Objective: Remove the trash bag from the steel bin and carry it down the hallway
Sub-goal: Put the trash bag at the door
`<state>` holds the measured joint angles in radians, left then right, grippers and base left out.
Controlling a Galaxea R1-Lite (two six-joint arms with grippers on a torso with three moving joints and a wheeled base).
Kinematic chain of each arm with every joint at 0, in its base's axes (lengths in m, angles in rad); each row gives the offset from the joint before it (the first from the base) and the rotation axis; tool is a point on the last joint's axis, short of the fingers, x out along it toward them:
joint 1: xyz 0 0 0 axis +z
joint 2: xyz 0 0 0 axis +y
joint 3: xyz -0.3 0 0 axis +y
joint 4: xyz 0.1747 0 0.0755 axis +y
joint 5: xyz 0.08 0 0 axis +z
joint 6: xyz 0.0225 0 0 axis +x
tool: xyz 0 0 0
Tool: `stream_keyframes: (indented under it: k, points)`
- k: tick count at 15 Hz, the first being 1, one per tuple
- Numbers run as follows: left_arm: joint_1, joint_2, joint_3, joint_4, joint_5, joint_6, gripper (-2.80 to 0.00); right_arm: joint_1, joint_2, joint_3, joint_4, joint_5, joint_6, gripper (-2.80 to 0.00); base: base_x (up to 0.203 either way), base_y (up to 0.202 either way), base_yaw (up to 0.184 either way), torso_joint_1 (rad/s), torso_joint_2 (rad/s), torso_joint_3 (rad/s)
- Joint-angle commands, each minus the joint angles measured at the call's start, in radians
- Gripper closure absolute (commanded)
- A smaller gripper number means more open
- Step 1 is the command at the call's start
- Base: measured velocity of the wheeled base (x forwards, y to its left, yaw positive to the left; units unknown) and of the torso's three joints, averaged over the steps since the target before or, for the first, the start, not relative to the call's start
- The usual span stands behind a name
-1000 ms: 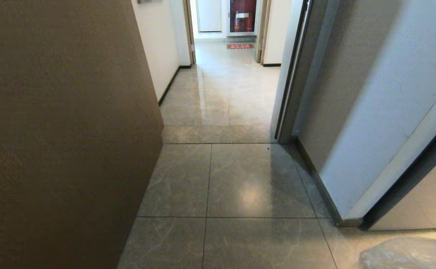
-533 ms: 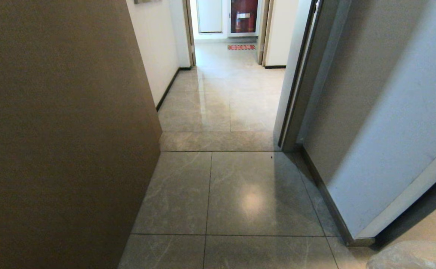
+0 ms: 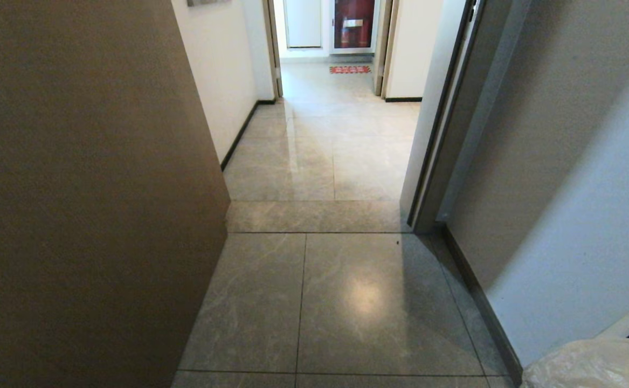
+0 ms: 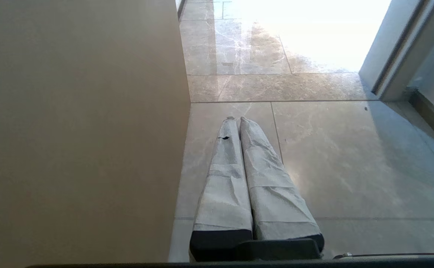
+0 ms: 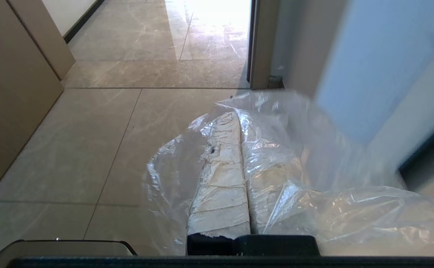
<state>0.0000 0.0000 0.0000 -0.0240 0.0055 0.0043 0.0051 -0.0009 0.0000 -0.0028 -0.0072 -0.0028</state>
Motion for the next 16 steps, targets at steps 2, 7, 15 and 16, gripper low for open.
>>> stream_keyframes:
  k: [2, 7, 15, 16]
  points:
    - [0.0, 0.0, 0.011, -0.001, 0.001, -0.003, 0.0, 0.001, 0.001, 0.0, 0.0, 0.0, 0.0, 0.0, 0.065, 0.0, 0.002, -0.001, 0.0, -0.003]
    - [0.0, 0.0, 0.011, -0.001, 0.001, -0.007, 0.0, 0.0, 0.001, 0.0, 0.0, 0.0, 0.0, 0.0, 0.0, 0.0, 0.0, 0.0, 0.0, 0.0]
    - [0.0, 0.0, 0.011, -0.001, 0.001, -0.01, 0.0, -0.001, 0.001, 0.0, 0.0, 0.0, 0.0, 0.0, 0.0, 0.0, 0.0, 0.0, 0.0, 0.0]
    - [0.0, 0.0, 0.011, -0.001, 0.001, -0.01, 0.0, 0.001, 0.001, 0.0, 0.0, 0.0, 0.0, 0.0, 0.0, 0.0, 0.0, 0.0, 0.0, 0.0]
